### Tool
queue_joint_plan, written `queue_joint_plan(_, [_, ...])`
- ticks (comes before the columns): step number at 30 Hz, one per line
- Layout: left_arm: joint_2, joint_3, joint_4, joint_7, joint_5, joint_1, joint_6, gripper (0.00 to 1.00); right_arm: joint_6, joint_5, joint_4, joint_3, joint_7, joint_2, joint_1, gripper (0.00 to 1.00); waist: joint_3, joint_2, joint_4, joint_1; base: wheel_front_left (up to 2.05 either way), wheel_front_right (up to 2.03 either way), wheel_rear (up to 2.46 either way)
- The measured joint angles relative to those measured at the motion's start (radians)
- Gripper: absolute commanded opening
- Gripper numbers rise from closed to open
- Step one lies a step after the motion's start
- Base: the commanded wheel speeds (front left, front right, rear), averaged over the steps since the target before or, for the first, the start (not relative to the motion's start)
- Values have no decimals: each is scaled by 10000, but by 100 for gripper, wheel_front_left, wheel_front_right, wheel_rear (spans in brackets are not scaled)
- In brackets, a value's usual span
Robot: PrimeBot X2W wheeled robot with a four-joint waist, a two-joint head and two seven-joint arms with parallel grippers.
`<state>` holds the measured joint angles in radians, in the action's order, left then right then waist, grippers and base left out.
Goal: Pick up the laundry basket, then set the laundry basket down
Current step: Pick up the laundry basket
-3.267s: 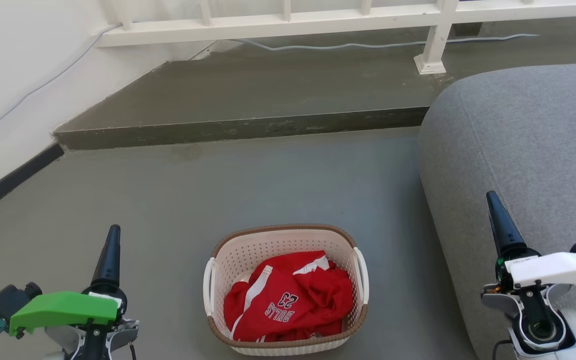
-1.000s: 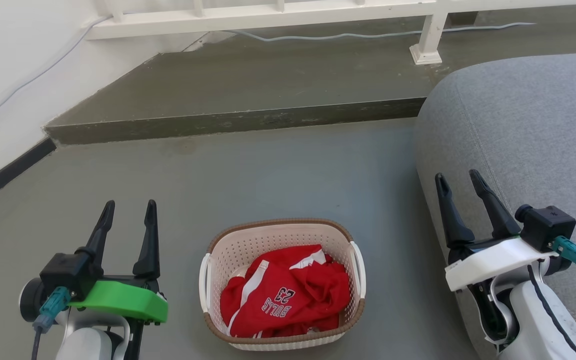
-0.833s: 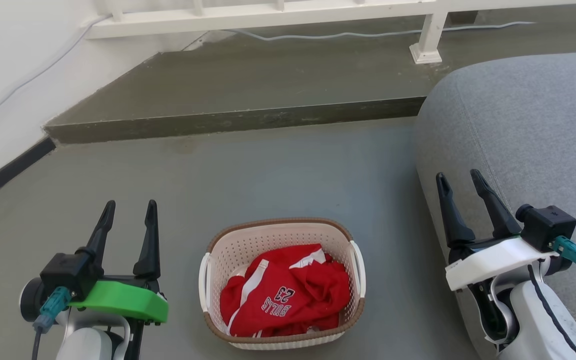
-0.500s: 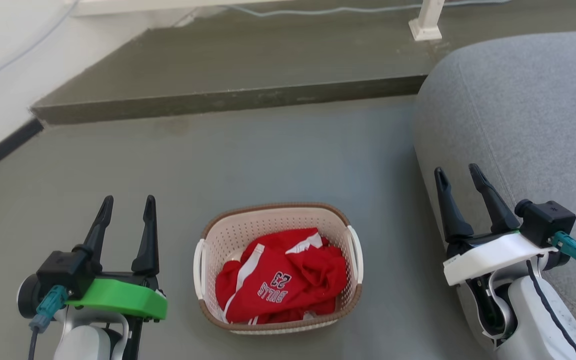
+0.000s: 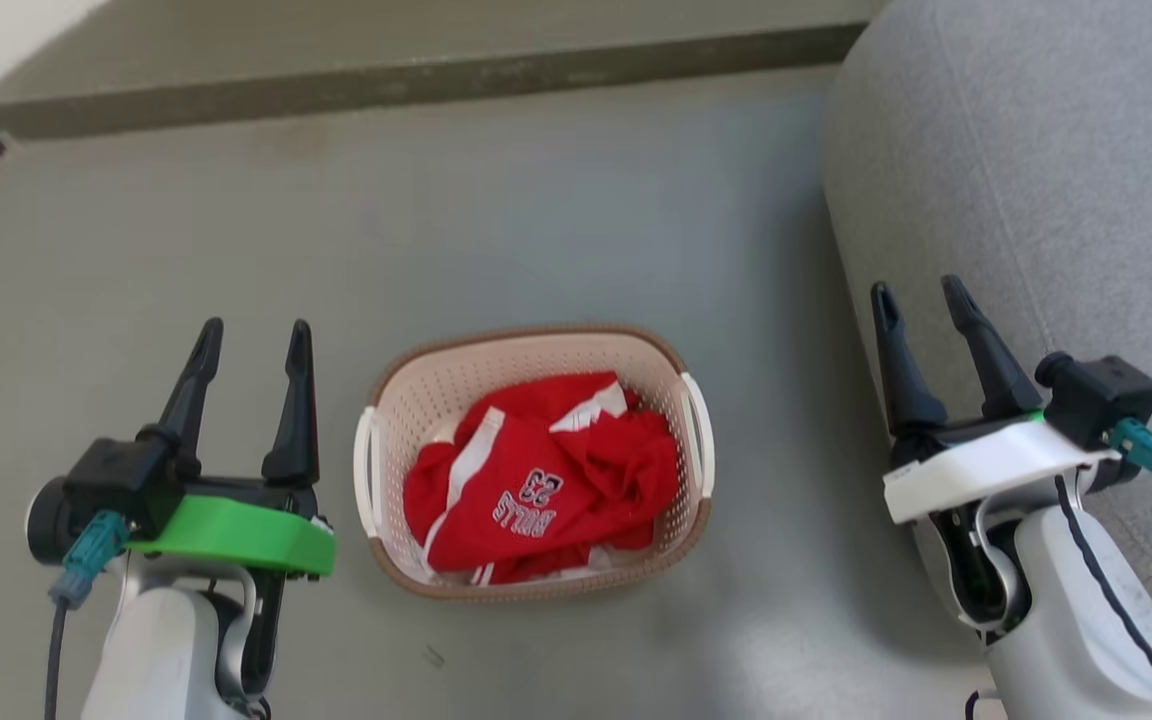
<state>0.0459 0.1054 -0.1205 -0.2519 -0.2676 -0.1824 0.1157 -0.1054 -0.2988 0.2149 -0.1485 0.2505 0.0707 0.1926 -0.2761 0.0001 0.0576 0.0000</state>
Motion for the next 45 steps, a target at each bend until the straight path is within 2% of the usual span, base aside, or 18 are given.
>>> queue_joint_plan(9, [-13,21,-426,0,-2,-734,75,100,-81,8,395,61,13,-46,705,100,-1141,0,44,1,0,0,0])
queue_joint_plan(20, [-33,44,-1406,0,-10,-1488,77,100,-88,-104,1559,-211,13,-84,1424,100,-2306,0,-55,1,0,0,0])
queue_joint_plan(36, [-33,608,-4050,-2,-171,-3052,88,100,-92,-142,3501,-761,13,-90,2969,100,-3778,0,-352,1,0,0,0])
queue_joint_plan(45, [-31,991,-5160,46,-458,-4046,88,100,-176,-612,4663,-965,13,-90,3666,100,-4509,0,-396,1,0,0,0])
